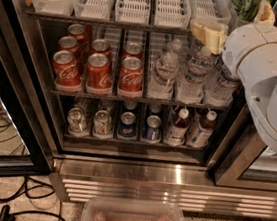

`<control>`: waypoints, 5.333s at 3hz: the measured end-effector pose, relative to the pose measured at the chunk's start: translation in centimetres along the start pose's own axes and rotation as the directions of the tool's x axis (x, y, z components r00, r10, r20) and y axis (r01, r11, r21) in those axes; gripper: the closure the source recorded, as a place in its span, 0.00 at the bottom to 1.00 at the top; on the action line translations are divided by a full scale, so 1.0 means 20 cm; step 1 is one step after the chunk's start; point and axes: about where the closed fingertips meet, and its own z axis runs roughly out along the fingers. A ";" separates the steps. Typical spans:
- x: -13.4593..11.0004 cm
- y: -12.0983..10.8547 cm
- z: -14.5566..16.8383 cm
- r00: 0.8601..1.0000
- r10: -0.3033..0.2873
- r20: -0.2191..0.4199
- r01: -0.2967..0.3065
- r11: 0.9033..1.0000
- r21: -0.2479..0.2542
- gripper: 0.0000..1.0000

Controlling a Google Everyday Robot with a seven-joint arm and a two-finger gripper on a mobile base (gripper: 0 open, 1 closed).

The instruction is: Pick green can from top shelf of fridge

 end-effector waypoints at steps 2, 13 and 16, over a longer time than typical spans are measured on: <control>-0.03 -0.10 0.02 0.999 -0.016 -0.038 0.022 0.988 0.154 0.26; -0.02 -0.31 0.12 0.999 -0.023 -0.049 0.040 0.917 0.396 0.36; -0.02 -0.41 0.12 0.998 -0.046 -0.036 0.057 0.901 0.431 0.32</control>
Offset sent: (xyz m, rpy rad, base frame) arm 0.0086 -0.0296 0.0179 0.0159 -0.0257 -0.2438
